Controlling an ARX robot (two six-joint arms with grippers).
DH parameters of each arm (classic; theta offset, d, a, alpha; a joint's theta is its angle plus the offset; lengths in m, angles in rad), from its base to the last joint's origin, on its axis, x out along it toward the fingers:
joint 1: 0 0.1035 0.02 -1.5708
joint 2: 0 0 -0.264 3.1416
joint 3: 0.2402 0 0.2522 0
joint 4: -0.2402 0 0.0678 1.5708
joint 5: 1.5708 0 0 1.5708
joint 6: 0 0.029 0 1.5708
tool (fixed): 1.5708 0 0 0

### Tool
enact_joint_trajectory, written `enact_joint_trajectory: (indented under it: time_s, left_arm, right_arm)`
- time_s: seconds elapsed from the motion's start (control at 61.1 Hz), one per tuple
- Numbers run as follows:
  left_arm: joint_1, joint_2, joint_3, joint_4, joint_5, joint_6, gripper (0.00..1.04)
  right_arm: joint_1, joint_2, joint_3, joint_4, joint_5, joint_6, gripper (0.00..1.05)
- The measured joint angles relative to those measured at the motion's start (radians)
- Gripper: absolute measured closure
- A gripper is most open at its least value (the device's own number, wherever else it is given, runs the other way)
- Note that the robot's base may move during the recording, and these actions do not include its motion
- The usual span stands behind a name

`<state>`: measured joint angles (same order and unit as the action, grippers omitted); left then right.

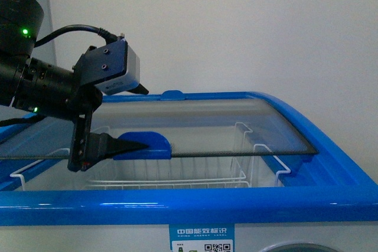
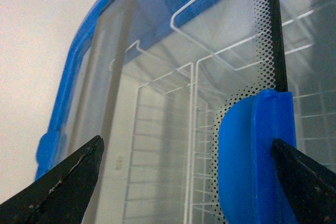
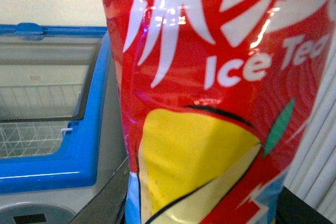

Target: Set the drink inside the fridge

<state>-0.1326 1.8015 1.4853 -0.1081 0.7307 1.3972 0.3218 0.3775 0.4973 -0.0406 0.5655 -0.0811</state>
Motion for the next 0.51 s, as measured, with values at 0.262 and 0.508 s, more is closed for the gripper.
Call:
enact_joint_trajectory:
  time_s: [0.262,0.508]
  left_arm:
    - [-0.035,0.145,0.156,0.307,-0.216,-0.106,0.08]
    - [-0.041,0.217,0.265,0.459,-0.378,-0.194,0.08]
  right_arm:
    - [0.0,0.0,0.0,0.0,0.0,0.0,0.65]
    - [0.0,0.0,0.0,0.0,0.0,0.0,0.65]
